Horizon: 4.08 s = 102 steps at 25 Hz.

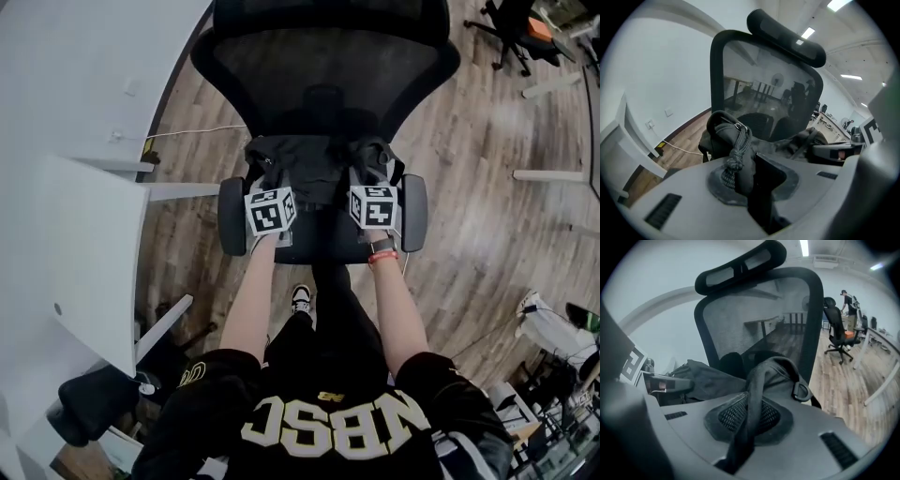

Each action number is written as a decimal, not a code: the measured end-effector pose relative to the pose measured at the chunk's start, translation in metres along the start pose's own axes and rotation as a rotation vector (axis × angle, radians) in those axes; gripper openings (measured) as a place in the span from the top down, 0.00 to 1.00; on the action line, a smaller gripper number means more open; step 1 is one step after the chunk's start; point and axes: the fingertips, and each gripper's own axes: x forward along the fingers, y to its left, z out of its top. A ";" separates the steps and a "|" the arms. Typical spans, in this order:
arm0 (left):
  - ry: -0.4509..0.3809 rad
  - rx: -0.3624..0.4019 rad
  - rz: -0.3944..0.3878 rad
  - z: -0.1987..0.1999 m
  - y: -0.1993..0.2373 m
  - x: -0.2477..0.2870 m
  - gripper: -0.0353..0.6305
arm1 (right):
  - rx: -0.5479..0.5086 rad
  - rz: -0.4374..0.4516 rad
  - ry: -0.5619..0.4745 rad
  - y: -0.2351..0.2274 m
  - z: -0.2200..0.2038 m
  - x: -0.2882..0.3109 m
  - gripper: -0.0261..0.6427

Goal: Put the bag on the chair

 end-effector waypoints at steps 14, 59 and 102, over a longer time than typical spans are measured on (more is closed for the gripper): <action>0.270 -0.047 0.040 -0.097 0.036 0.106 0.82 | 0.055 -0.018 0.246 -0.037 -0.082 0.112 0.88; -0.138 0.059 -0.072 -0.002 -0.016 -0.064 0.40 | 0.004 -0.039 -0.161 0.007 -0.002 -0.058 0.47; -0.772 0.242 -0.048 0.092 -0.074 -0.434 0.93 | -0.142 -0.080 -0.740 0.146 0.072 -0.402 0.95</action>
